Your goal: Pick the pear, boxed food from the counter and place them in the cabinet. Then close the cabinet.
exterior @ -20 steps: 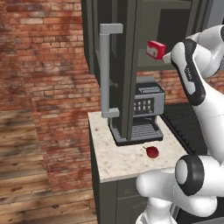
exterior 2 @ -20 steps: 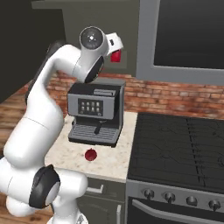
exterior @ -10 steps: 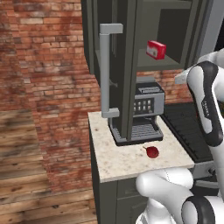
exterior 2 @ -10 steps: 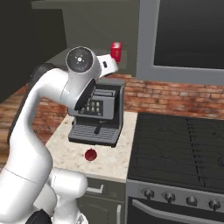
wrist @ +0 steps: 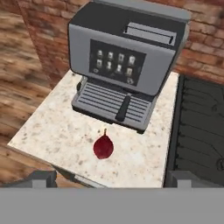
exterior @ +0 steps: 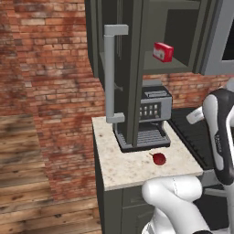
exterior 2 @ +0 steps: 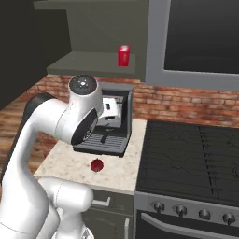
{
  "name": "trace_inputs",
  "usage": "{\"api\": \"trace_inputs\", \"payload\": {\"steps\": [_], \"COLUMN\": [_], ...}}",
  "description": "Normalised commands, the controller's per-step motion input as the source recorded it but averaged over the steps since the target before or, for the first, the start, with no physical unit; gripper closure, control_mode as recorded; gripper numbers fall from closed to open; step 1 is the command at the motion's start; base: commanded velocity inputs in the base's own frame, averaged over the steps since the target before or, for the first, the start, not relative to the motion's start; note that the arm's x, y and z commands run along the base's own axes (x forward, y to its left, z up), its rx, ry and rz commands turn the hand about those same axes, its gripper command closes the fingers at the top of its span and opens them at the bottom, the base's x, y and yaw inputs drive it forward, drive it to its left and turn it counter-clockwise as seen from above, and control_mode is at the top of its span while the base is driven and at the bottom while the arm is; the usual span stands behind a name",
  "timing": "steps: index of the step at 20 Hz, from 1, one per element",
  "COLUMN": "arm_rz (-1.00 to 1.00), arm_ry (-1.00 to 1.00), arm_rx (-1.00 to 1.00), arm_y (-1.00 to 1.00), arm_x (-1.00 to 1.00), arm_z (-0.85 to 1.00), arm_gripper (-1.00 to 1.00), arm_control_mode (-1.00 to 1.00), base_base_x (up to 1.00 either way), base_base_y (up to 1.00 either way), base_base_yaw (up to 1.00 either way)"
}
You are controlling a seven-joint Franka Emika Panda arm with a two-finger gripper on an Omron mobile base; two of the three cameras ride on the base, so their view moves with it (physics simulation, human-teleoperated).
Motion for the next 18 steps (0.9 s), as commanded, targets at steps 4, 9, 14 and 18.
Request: {"api": "trace_inputs", "payload": {"steps": [4, 9, 14, 18], "arm_rz": [-0.08, -0.09, -0.04, -0.02], "arm_ry": [0.38, 0.35, 0.15, 0.05], "arm_rx": [0.05, 0.01, 0.0, 0.0], "arm_y": [0.18, 0.46, 0.24, 0.06], "arm_x": [-0.46, -0.05, 0.09, 0.28], "arm_z": [-0.98, -1.0, -0.87, -0.58], "arm_gripper": [-1.0, -1.0, -1.0, -1.0], "arm_control_mode": [-1.0, -1.0, -1.0, -1.0], "base_base_x": [0.0, 0.0, 0.0, 0.0], "base_base_y": [0.0, 0.0, 0.0, 0.0], "base_base_yaw": [0.0, 0.0, 0.0, 0.0]}}
